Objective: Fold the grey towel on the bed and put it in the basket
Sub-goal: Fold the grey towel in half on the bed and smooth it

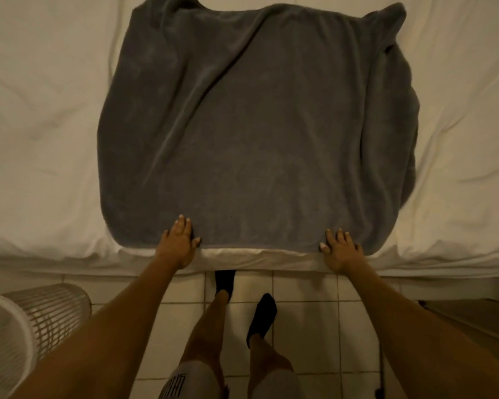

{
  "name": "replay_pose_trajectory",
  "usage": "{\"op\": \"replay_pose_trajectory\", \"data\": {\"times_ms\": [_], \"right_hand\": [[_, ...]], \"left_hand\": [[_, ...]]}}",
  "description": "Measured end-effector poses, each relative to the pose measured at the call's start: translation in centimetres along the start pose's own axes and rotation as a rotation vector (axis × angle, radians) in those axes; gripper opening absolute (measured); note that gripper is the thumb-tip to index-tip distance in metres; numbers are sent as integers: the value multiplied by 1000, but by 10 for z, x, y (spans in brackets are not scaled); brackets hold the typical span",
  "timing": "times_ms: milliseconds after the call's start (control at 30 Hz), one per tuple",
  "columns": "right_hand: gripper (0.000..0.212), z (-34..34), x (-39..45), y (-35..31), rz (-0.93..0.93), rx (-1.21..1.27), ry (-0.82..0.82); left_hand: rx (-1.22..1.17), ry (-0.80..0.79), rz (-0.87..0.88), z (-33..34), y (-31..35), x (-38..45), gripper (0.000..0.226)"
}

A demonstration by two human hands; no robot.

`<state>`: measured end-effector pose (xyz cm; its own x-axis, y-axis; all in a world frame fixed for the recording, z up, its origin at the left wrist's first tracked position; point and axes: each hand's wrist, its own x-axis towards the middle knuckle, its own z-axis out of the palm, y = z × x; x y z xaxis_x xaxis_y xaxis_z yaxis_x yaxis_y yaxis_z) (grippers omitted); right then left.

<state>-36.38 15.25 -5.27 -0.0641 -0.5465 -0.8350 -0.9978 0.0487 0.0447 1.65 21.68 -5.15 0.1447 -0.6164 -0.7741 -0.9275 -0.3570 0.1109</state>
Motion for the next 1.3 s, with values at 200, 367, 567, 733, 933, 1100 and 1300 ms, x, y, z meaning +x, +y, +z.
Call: {"op": "replay_pose_trajectory", "data": {"times_ms": [200, 367, 567, 733, 933, 1100, 1300], "right_hand": [[60, -17, 5, -6, 59, 103, 91], [61, -62, 6, 13, 103, 198, 219], [62, -114, 19, 53, 127, 293, 359], [63, -141, 66, 92, 144, 377, 390], [58, -154, 138, 141, 177, 431, 503], [54, -149, 159, 183, 158, 428, 496], [54, -121, 162, 189, 74, 568, 523]], "left_hand": [[18, -10, 57, -24, 41, 17, 67], [110, -7, 184, -65, 89, 49, 66], [212, 65, 300, -100, 179, 79, 64], [265, 134, 369, -119, 262, 115, 64], [305, 189, 423, -125, 360, 167, 65], [339, 298, 482, -138, 447, 187, 65], [373, 364, 558, -144, 531, 206, 66]]}}
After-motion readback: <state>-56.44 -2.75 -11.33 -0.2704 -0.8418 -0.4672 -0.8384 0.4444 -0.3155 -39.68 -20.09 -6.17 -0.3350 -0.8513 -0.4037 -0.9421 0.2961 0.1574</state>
